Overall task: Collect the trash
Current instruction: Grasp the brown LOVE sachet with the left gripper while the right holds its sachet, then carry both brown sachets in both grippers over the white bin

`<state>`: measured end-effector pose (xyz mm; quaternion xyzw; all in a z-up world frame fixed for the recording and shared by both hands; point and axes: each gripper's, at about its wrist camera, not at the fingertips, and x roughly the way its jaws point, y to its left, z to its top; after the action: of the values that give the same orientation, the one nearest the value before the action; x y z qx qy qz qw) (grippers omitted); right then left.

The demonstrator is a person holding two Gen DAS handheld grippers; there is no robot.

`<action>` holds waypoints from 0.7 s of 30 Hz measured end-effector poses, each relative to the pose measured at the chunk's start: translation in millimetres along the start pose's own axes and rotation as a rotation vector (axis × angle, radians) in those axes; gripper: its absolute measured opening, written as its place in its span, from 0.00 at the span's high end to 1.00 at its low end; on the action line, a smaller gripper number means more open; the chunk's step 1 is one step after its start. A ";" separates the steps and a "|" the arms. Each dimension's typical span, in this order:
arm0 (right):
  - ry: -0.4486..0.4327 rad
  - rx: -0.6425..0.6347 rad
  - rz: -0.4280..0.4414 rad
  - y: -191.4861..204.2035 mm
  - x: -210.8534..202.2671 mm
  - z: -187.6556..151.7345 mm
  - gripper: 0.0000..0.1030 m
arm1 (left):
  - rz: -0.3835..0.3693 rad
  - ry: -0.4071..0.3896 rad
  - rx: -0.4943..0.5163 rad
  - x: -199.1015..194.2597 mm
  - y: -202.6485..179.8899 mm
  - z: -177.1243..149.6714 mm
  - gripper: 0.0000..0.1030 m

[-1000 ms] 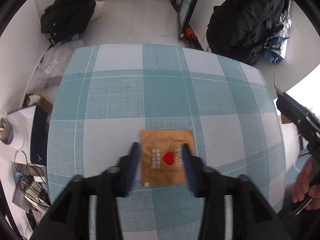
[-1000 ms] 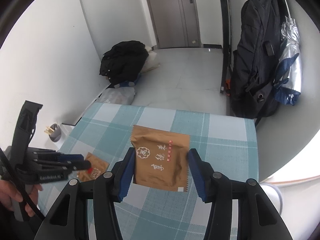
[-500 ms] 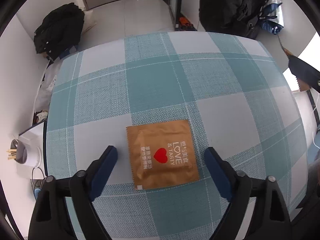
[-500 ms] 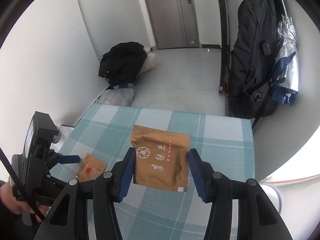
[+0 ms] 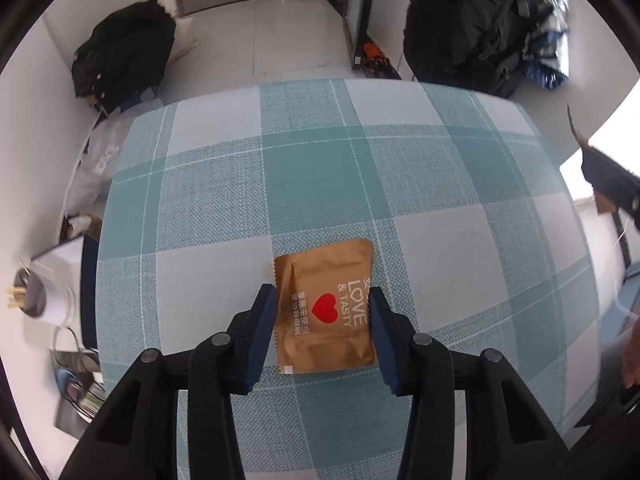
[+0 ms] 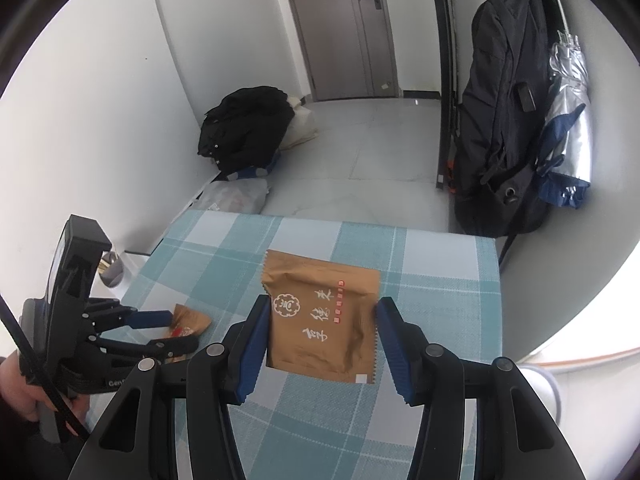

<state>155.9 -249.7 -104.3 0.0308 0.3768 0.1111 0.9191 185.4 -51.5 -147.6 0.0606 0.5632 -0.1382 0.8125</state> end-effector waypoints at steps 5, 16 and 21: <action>0.006 0.008 -0.002 -1.5 -4.3 -4.0 0.50 | -0.081 -0.027 -0.075 -6.5 7.8 1.0 0.81; -0.044 0.025 -0.008 -9.1 -42.0 -14.2 0.50 | -0.089 -0.067 -0.102 -20.5 2.0 -2.1 0.94; -0.085 0.049 0.003 -20.2 -67.8 -12.9 0.50 | -0.088 -0.101 -0.100 -35.8 -5.9 -1.1 0.98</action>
<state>103.6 -285.1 -69.9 0.0588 0.3401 0.1019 0.9330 170.9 -51.2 -114.2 -0.0119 0.5299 -0.1485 0.8349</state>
